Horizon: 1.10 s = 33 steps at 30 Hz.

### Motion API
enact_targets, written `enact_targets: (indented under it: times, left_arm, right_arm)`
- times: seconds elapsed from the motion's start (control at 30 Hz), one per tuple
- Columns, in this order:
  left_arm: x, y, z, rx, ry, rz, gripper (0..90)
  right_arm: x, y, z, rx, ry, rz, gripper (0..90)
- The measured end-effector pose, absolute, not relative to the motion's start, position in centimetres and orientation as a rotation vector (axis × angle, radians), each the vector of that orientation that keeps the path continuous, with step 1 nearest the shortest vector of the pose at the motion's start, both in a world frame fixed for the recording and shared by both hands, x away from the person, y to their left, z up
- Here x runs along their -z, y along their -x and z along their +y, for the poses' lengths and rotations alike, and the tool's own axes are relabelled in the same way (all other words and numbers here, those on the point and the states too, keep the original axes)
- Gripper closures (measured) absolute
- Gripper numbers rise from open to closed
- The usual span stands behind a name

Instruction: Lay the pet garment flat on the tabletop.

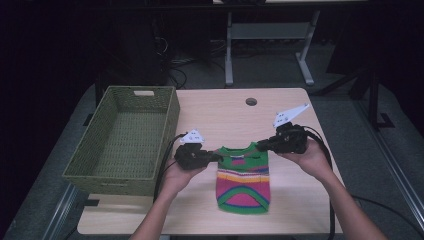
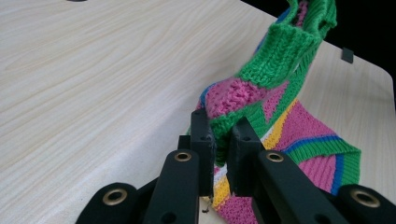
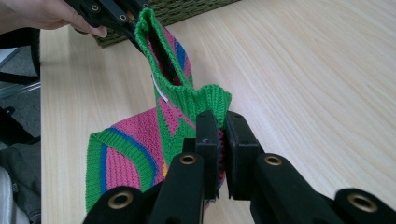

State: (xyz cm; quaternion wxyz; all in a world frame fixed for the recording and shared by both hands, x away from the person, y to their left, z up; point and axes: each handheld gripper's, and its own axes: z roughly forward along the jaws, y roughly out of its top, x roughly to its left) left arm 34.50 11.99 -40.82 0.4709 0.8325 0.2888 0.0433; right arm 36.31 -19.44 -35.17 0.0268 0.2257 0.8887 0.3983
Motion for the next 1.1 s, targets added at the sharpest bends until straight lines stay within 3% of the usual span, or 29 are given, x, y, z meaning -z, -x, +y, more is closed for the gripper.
enact_targets:
  times: [0.47, 0.57, 0.67, 0.7, 0.77, 1.1]
  left_arm:
    - [41.6, -36.1, 11.6, -0.114, -2.017, 0.785, 82.7]
    - [42.3, -37.1, 11.4, -0.194, -1.965, 0.849, 75.8]
    - [42.7, -37.9, 11.4, -0.236, -1.920, 0.904, 62.8]
    - [43.1, -38.4, 11.6, -0.268, -1.886, 0.961, 55.3]
    - [43.7, -38.9, 11.8, -0.229, -1.875, 0.994, 50.8]
    - [43.6, -38.4, 11.7, -0.231, -1.938, 0.967, 47.0]
  right_arm:
    - [35.7, -38.7, -19.3, -1.200, -0.766, 2.741, 84.6]
    - [36.3, -39.6, -19.1, -1.197, -0.788, 2.705, 83.6]
    - [36.7, -40.9, -19.0, -1.187, -0.858, 2.657, 76.8]
    - [37.4, -42.6, -19.3, -1.200, -0.987, 2.625, 63.3]
    - [38.0, -43.6, -19.5, -1.192, -1.079, 2.608, 52.8]
    - [40.7, -43.3, -20.5, -1.155, -1.180, 2.627, 48.7]
